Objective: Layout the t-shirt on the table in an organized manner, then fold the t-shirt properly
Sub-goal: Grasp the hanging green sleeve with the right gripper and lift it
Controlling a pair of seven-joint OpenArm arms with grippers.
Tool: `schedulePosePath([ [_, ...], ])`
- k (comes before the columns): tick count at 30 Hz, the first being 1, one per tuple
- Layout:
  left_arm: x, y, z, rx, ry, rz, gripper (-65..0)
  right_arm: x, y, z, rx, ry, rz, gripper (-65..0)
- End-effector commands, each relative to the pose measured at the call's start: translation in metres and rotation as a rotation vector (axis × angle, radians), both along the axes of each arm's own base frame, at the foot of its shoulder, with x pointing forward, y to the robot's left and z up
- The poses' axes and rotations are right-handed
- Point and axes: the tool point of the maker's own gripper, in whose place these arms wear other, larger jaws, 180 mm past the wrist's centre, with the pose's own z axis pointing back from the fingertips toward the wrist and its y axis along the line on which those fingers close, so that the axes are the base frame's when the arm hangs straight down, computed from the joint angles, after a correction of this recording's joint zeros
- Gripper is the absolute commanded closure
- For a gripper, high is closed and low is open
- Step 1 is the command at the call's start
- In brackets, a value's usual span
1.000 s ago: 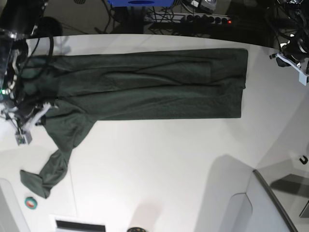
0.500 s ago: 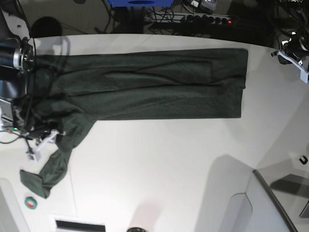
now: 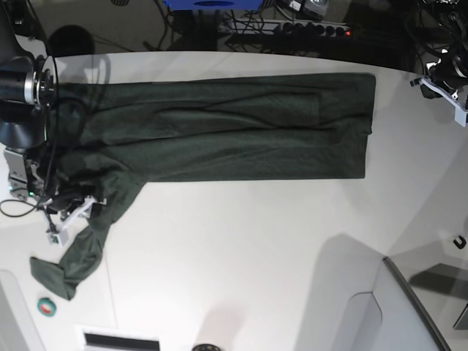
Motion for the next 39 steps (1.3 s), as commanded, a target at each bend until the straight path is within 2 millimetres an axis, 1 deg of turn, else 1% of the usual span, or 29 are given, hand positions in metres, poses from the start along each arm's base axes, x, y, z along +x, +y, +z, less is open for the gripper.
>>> schedulePosePath([
  [1,0.007,0.009,0.012,0.031,-0.028,-0.008,0.0,0.009,-0.003,0.01,-0.011,-0.016,0.011,-18.9],
  [3,0.007,0.009,0.011,0.031,-0.027,-0.009,0.0,0.013,-0.003,0.015,-0.017,-0.033,0.015,-3.6],
  [4,0.008,0.009,0.011,0.031,-0.027,-0.01,0.0,0.014,-0.003,0.017,-0.019,-0.039,0.016,0.0],
  [5,0.008,0.009,0.011,0.031,-0.027,-0.01,0.0,0.014,-0.003,0.018,-0.02,-0.045,0.017,-0.2],
  [6,0.008,0.009,0.011,0.031,-0.027,-0.01,0.0,0.016,-0.004,0.021,-0.024,-0.058,0.02,-2.3],
  [8,0.008,0.009,0.011,0.031,-0.027,-0.01,0.0,0.015,-0.003,0.025,-0.037,-0.078,0.031,-0.2],
  [10,0.008,0.009,0.011,0.031,-0.027,-0.01,0.0,0.012,-0.002,0.032,-0.064,-0.085,0.059,-0.6],
  [13,0.009,0.008,0.011,0.03,-0.029,-0.012,0.0,0.005,0.004,0.051,-0.117,-0.107,0.115,-0.6],
  [14,0.01,0.008,0.012,0.03,-0.031,-0.012,0.0,0.0,0.006,0.055,-0.13,-0.111,0.13,-0.6],
  [16,0.01,0.008,0.012,0.03,-0.032,-0.012,0.0,-0.012,0.005,0.064,-0.153,-0.12,0.136,-0.6],
  [18,0.01,0.008,0.012,0.03,-0.032,-0.012,0.0,-0.021,0.011,0.076,-0.16,-0.137,0.136,-0.6],
  [21,0.011,0.008,0.012,0.03,-0.034,-0.012,0.0,-0.041,0.011,0.088,-0.184,-0.143,0.129,-0.6],
  [23,0.011,0.008,0.012,0.03,-0.034,-0.012,0.0,-0.054,0.016,0.095,-0.204,-0.149,0.149,-0.6],
  [28,0.011,0.008,0.012,0.03,-0.034,-0.013,0.0,-0.085,0.027,0.108,-0.236,-0.148,0.181,-0.6],
  [31,0.012,0.008,0.012,0.03,-0.035,-0.013,0.0,-0.105,0.033,0.11,-0.25,-0.139,0.204,-0.6],
  [34,0.012,0.008,0.012,0.03,-0.035,-0.013,0.0,-0.124,0.042,0.104,-0.23,-0.115,0.202,-0.6],
  [36,0.012,0.008,0.012,0.03,-0.035,-0.013,0.0,-0.138,0.046,0.096,-0.218,-0.088,0.204,-0.6],
  [39,0.012,0.008,0.012,0.03,-0.035,-0.013,0.0,-0.154,0.052,0.086,-0.202,-0.052,0.212,-0.6],
])
